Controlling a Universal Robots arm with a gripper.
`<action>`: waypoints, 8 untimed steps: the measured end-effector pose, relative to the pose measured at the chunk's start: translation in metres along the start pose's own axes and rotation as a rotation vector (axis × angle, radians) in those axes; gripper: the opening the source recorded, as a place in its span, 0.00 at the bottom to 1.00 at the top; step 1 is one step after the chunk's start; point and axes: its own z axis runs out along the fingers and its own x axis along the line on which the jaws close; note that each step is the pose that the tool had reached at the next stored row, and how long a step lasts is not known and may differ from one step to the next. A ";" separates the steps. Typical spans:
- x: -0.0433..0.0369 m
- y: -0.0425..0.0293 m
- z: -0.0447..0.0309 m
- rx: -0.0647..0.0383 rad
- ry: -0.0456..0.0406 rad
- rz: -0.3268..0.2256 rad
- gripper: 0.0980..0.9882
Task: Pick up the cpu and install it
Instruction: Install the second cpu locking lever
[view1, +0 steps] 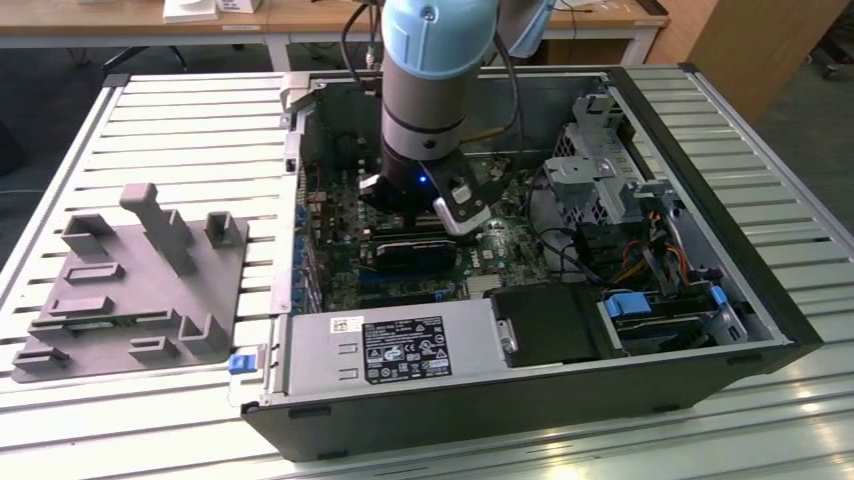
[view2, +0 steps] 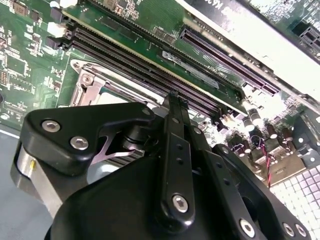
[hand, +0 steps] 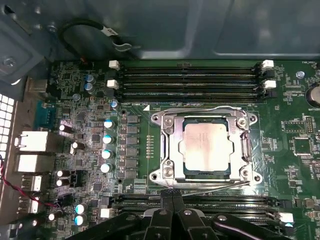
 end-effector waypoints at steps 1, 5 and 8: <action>0.0002 -0.0002 0.0008 -0.001 -0.0001 0.000 0.01; 0.0003 -0.0010 0.0044 -0.001 0.0000 0.000 0.01; 0.0009 -0.0014 0.0057 -0.003 0.0000 0.000 0.01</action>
